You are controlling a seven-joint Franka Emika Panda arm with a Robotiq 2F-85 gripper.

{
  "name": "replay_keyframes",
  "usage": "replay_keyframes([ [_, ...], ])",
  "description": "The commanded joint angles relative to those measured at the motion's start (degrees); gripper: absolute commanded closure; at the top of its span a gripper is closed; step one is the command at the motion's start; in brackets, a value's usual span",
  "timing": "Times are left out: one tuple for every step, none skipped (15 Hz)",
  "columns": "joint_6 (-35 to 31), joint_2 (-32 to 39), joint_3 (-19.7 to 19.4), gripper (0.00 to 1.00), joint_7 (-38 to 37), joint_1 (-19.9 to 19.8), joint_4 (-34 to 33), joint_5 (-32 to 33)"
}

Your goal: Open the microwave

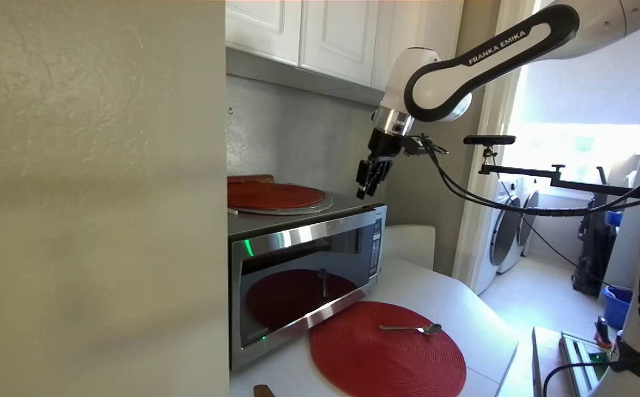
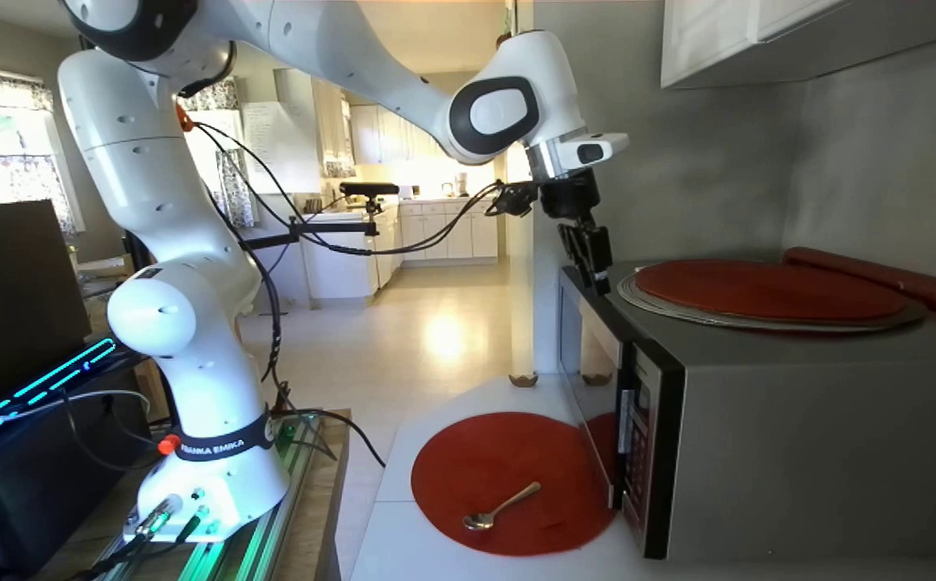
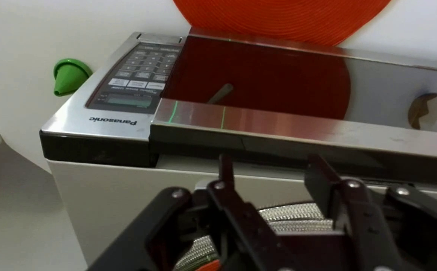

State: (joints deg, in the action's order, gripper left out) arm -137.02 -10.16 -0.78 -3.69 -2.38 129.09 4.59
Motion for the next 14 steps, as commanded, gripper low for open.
replay_keyframes([
  [-4.71,1.24,-0.83,0.77,1.55,-0.03,0.92,-1.00],
  [-5.49,1.54,-0.89,0.84,1.51,-0.04,1.02,-0.99],
  [-6.10,1.80,-0.98,0.91,1.67,0.05,1.14,-1.33],
  [-6.60,2.02,-0.95,0.97,1.41,-0.01,1.24,-1.02],
  [-7.11,2.25,-0.91,1.00,1.18,-0.09,1.37,-0.58],
  [-7.62,2.40,-0.91,1.00,1.07,-0.14,1.55,-0.35],
  [-8.12,2.48,-0.90,1.00,0.78,-0.22,1.78,-0.14],
  [-8.81,2.54,-0.91,1.00,0.49,-0.32,2.10,0.02],
  [-9.87,2.78,-0.90,1.00,0.12,-0.44,2.46,0.27],
  [-10.93,3.05,-0.91,1.00,-0.07,-0.54,2.72,0.41],
  [-11.95,3.53,-0.93,1.00,-0.25,-0.69,2.85,0.66],
  [-13.05,3.93,-0.99,1.00,-0.08,-0.73,3.06,0.49],
  [-14.02,4.31,-1.04,1.00,-0.16,-0.83,3.24,0.59],
  [-14.80,4.58,-1.09,1.00,-0.15,-0.88,3.46,0.56],
])
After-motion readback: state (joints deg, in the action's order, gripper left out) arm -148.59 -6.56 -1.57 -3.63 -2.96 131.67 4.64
